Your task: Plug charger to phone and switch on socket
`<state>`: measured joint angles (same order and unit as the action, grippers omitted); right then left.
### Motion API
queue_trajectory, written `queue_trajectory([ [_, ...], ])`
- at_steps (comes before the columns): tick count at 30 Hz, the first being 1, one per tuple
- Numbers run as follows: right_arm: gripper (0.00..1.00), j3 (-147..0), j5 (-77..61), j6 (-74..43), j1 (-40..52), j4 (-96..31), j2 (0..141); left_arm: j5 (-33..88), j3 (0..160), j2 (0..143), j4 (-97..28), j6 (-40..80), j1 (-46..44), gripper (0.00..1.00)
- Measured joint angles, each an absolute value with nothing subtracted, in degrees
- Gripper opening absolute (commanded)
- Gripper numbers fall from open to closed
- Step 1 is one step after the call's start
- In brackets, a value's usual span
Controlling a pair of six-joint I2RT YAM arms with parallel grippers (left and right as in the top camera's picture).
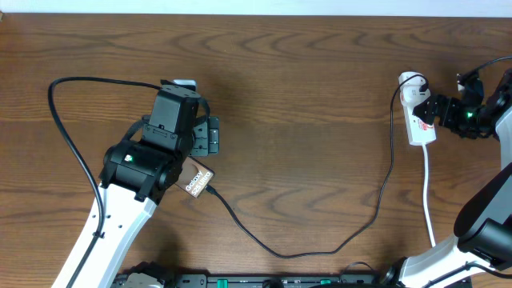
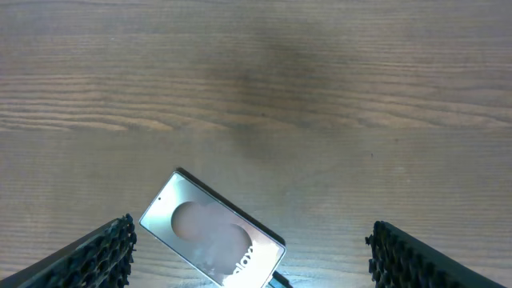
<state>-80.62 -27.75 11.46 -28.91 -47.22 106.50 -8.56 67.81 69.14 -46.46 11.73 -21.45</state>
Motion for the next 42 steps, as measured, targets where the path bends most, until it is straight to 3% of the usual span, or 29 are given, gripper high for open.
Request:
queue_trajectory([
  [7,0.99,-81.62,-29.63,11.49,-28.91,-49.1,106.89,-8.56,67.81,69.14,-46.41,11.73,-21.45,0.91],
  [19,0.99,-101.25,-31.11,15.11,-28.91,-64.51,119.98,-8.56,67.81,69.14,-46.26,11.73,-21.45,0.91],
  [42,0.99,-102.26,-31.11,23.73,-29.02,-60.99,123.76,-8.56,67.81,69.14,-46.28,11.73,-21.45,0.91],
])
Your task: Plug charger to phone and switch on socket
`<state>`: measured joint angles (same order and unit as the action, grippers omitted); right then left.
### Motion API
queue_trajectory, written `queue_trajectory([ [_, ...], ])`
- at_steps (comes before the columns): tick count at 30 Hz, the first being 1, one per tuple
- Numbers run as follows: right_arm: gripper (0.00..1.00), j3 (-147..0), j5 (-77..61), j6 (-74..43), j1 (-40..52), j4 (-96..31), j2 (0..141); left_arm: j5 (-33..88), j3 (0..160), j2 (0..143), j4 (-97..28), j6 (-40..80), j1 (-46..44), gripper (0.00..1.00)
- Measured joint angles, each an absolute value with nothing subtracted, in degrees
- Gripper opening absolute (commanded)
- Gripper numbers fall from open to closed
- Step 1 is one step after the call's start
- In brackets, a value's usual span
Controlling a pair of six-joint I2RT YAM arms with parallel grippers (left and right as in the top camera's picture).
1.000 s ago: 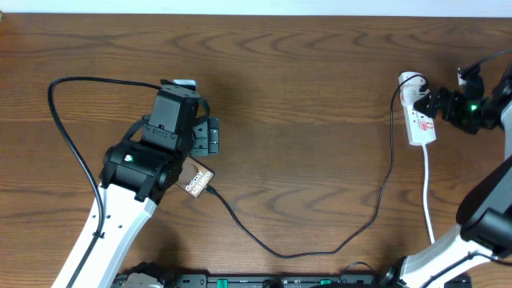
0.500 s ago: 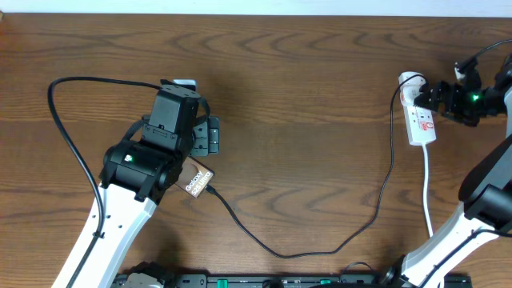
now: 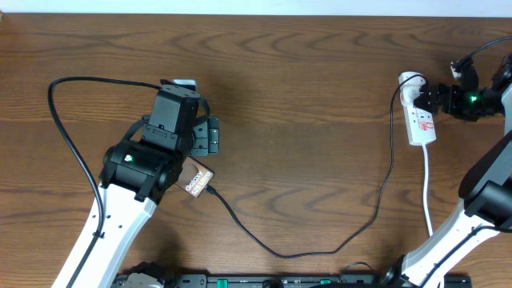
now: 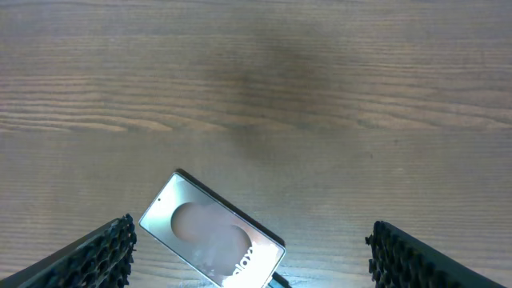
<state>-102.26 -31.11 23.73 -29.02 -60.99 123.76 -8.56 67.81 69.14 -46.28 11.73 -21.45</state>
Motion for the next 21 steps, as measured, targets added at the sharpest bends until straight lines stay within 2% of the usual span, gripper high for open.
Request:
queue_trajectory([
  [21,0.99,-102.28,-35.35,24.56,-28.25,-58.46,129.08,-8.56,67.81,69.14,-46.28,11.73,-21.45,0.92],
])
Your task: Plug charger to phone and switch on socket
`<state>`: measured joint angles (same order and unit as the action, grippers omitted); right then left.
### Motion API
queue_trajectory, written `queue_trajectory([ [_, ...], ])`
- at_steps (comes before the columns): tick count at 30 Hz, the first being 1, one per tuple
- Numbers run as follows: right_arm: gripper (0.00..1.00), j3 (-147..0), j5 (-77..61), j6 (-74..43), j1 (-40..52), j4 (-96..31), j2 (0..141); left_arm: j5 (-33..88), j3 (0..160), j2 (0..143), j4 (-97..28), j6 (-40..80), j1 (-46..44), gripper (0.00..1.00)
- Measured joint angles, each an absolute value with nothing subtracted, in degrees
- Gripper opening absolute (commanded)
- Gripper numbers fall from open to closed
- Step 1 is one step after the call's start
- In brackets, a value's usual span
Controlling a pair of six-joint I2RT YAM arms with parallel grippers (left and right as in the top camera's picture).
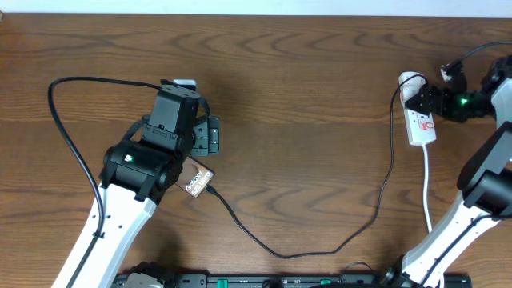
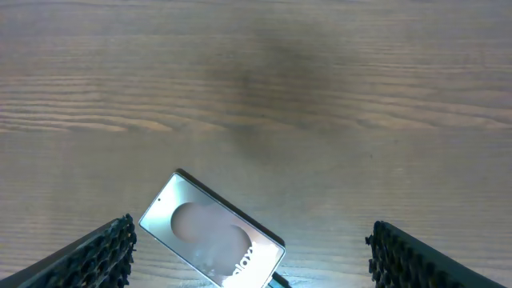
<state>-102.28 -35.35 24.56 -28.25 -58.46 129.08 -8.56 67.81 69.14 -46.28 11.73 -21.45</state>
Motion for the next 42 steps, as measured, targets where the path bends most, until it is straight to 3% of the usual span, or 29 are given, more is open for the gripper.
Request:
queue_trajectory([
  [42,0.99,-102.54,-37.54,26.02,-27.11,-56.73,129.38,-8.56,67.81,69.17,-46.3,11.73,-21.45,0.92],
])
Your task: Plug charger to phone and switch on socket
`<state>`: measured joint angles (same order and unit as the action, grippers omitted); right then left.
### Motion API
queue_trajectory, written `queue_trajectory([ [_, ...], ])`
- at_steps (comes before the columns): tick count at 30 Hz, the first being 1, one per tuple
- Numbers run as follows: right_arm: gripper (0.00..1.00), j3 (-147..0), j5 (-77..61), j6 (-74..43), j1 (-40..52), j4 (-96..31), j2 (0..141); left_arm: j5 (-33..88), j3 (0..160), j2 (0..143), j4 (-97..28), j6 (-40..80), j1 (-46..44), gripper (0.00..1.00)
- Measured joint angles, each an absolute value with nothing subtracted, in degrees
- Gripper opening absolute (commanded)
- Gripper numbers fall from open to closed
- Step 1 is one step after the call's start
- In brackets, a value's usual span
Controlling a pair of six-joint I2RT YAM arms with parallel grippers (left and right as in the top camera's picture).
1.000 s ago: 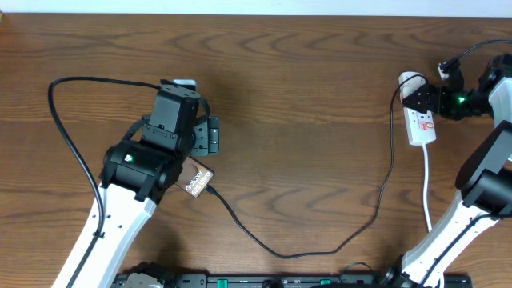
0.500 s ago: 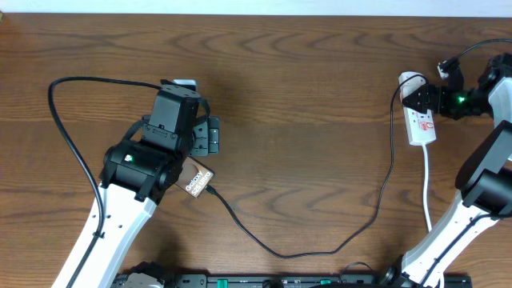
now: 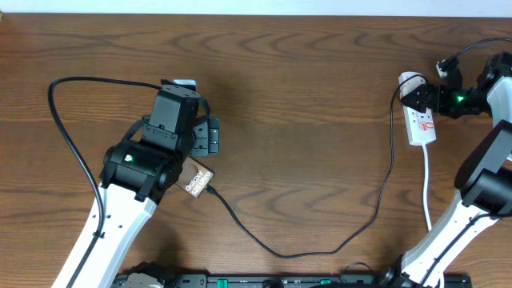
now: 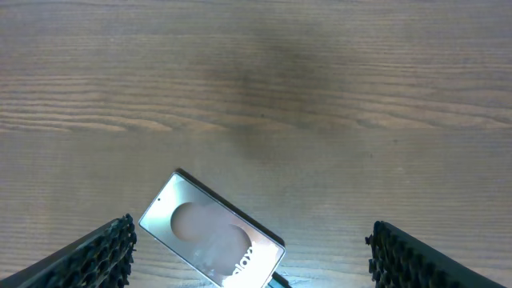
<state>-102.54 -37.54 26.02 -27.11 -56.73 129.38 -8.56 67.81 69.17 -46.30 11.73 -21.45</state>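
The phone [image 4: 212, 232] lies face down on the wood, silver back up, between my left gripper's [image 4: 252, 230] wide-open fingers [image 4: 96, 256]. The black charger cable's plug [image 4: 276, 281] sits at the phone's lower end. From above, the phone [image 3: 198, 181] peeks out under the left arm, and the cable [image 3: 280, 254] loops across to the white socket strip [image 3: 422, 126] at the far right. My right gripper [image 3: 416, 94] is over the strip's upper end, beside the white charger plug [image 3: 410, 79]. Its tips look closed together.
A thick black cord [image 3: 60, 120] arcs round the left arm on the left side of the table. The strip's white lead [image 3: 428, 192] runs down toward the front edge. The right arm's base [image 3: 448, 240] stands at the front right.
My right gripper has shifted a little to the left, further over the upper end of the socket strip. The left gripper, the phone and the cable have not moved.
My left gripper stayed open over the phone throughout, with the cable at the phone's end. My right gripper first stood at the right side of the strip's middle, then was higher up beside it, and now reaches over its upper end.
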Motion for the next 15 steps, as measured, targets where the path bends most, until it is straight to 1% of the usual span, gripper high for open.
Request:
queue_trajectory([
  [11,0.99,-103.07,-37.69,26.24,-27.14,-57.87,129.64,-8.56,67.81,69.17,-46.3,11.73,-21.45,0.92],
  [15,0.99,-103.13,-38.15,26.24,-27.18,-60.1,129.67,-8.56,67.81,69.17,-46.37,11.75,-21.45,0.91],
])
